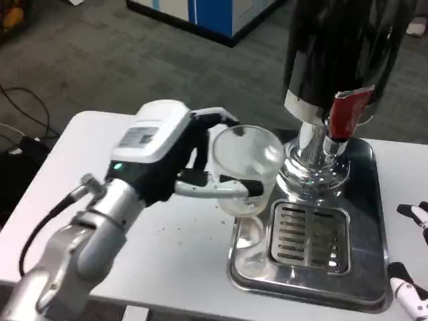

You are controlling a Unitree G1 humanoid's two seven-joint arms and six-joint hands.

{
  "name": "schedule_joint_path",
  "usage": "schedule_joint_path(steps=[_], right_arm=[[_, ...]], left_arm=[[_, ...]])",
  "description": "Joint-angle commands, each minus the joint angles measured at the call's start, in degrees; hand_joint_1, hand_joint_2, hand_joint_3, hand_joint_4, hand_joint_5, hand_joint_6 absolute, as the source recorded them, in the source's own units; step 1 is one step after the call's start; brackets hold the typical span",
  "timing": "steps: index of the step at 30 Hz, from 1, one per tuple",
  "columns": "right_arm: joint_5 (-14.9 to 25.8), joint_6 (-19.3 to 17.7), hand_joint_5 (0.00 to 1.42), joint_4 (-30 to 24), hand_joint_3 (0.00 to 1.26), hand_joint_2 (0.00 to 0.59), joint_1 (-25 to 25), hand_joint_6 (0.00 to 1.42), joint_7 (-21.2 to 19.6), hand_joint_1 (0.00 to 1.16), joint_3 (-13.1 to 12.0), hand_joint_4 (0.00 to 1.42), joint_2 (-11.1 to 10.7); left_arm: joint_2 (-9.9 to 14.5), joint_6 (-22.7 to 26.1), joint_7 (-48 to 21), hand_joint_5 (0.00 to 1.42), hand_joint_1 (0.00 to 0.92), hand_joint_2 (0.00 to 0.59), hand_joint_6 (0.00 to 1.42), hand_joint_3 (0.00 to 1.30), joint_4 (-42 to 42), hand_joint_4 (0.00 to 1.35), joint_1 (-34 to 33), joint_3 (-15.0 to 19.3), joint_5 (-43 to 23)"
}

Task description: Grasp the cup under the faucet to collect the drink, then remove the cup.

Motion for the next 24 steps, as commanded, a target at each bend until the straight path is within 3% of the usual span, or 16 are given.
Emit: schedule_joint_path(steps=[1, 10, 24], right_arm=[[1.28, 0.47, 0.00, -1.02, 0.09, 0.512, 0.50, 0.00, -0.64, 0.38, -1.30, 0.00, -0.70], [2.87, 0.99, 0.00, -1.15, 0.09, 0.512, 0.32, 0.00, -0.97, 0.38, -2.62, 0.00, -1.17], [3.87, 2.45, 0.00, -0.67, 0.10, 0.512, -0.59, 0.00, -1.15, 0.38, -2.11, 0.00, -2.02]], left_arm=[[-1.73, -0.54, 1.90, 1.31, 0.417, 0.093, 1.42, 1.05, 3.03, 1.15, -4.55, -2.69, 0.53], [-3.28, -1.59, 0.37, 1.30, 0.417, 0.093, 1.42, 1.05, 6.48, 1.14, -7.23, -7.48, 0.16], [-2.83, -2.91, -1.33, 1.23, 0.417, 0.093, 1.40, 0.99, 8.43, 1.08, -7.69, -11.28, 0.35]])
